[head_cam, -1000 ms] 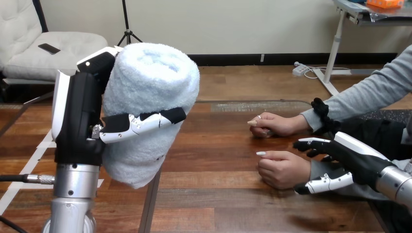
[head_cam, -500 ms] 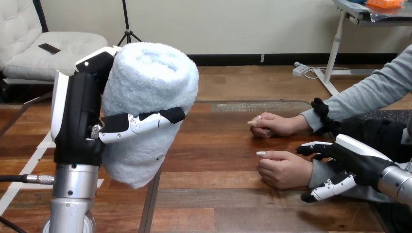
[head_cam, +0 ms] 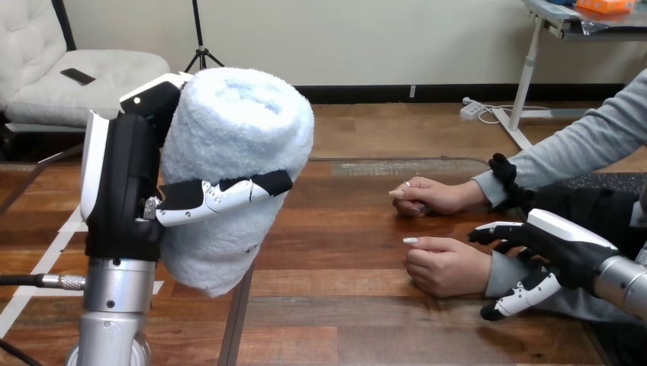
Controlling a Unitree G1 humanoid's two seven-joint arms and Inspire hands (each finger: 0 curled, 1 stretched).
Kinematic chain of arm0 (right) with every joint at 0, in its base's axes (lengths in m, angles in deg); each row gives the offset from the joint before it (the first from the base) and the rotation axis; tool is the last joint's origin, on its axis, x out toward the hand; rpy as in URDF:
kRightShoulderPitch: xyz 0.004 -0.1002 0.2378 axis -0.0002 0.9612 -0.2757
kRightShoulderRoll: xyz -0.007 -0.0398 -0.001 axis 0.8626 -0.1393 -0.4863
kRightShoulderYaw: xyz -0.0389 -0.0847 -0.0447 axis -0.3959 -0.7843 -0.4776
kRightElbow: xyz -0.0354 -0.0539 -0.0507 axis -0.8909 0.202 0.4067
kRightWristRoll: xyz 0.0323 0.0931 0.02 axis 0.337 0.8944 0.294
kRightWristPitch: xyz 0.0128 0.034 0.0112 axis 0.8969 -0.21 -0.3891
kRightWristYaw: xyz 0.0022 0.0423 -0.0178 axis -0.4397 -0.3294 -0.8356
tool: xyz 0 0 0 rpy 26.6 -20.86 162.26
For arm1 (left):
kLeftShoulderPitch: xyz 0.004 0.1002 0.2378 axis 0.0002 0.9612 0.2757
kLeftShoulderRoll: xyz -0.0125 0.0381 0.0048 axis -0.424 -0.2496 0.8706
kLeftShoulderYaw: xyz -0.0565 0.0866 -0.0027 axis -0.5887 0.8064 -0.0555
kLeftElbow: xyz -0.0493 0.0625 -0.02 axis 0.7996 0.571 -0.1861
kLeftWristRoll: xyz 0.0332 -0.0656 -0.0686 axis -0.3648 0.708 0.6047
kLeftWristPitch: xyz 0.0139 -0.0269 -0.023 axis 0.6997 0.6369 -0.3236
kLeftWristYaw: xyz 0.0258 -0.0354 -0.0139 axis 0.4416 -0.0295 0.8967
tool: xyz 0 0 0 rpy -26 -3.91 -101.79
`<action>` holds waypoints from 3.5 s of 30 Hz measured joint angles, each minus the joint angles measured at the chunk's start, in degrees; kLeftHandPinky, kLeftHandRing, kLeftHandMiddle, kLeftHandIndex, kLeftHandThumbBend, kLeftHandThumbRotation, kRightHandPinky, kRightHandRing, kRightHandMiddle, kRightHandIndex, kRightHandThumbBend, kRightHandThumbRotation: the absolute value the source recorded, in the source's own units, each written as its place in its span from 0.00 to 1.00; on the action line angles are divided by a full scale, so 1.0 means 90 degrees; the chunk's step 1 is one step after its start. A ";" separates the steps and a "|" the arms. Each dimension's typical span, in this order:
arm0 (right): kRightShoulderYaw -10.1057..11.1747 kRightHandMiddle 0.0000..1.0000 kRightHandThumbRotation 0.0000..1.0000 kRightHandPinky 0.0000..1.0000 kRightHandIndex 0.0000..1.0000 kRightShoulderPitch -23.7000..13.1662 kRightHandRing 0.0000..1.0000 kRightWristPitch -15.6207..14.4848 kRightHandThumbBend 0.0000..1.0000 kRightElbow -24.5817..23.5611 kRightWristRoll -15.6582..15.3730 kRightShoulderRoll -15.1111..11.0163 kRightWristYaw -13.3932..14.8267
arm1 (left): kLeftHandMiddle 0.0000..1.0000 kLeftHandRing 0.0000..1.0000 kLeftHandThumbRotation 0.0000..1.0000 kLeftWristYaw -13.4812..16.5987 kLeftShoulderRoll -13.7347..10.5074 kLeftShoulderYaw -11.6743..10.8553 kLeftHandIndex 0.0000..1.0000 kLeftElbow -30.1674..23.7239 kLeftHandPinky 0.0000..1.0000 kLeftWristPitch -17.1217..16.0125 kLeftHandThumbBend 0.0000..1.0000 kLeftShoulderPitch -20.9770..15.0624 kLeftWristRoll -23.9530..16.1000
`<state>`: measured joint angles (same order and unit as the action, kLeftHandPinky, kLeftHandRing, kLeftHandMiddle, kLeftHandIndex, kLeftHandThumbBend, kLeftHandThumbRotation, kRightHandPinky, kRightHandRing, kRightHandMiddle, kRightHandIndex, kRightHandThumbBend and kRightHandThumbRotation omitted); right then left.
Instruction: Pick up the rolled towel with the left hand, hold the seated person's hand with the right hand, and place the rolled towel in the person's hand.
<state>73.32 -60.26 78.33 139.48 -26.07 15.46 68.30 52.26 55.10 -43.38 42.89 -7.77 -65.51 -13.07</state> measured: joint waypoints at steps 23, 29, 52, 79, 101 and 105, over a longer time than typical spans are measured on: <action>-0.0087 0.77 0.07 0.63 0.76 -0.0025 0.73 -0.0021 1.00 0.0002 -0.0245 -0.0266 0.0327 | 0.36 0.30 0.00 -0.0069 0.0001 -0.0012 0.40 0.0088 0.26 -0.0023 0.74 0.0002 0.0009; -0.0093 0.75 0.05 0.62 0.75 -0.0041 0.72 -0.0088 1.00 0.0005 -0.0274 -0.0282 0.0353 | 0.36 0.30 0.00 -0.0086 0.0001 -0.0013 0.40 0.0089 0.26 -0.0035 0.74 0.0002 0.0010; -0.0158 0.69 0.04 0.61 0.69 -0.0244 0.66 -0.0117 1.00 0.0022 -0.0340 -0.0283 0.0633 | 0.36 0.30 0.00 -0.0113 0.0001 -0.0027 0.40 0.0090 0.26 -0.0048 0.75 0.0003 0.0044; -0.0408 0.58 0.03 0.51 0.58 -0.0244 0.55 0.0151 0.97 0.0028 -0.0572 -0.0276 0.1426 | 0.36 0.30 0.00 -0.0142 0.0001 -0.0079 0.40 0.0155 0.26 -0.0112 0.75 0.0003 0.0150; -0.0615 0.48 0.03 0.41 0.49 -0.0244 0.44 0.0297 0.91 0.0029 -0.0592 -0.0133 0.1830 | 0.36 0.30 0.00 -0.0146 0.0001 -0.0121 0.40 0.0156 0.26 -0.0113 0.75 0.0002 0.0119; -0.0620 0.48 0.04 0.40 0.48 -0.0244 0.44 0.0297 0.90 0.0029 -0.0593 -0.0133 0.1830 | 0.36 0.30 0.00 -0.0147 0.0002 -0.0123 0.40 0.0156 0.25 -0.0113 0.75 0.0002 0.0123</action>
<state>67.74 -62.46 81.00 139.74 -31.40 14.26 84.77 50.94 55.12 -44.48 44.30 -8.79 -65.49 -11.96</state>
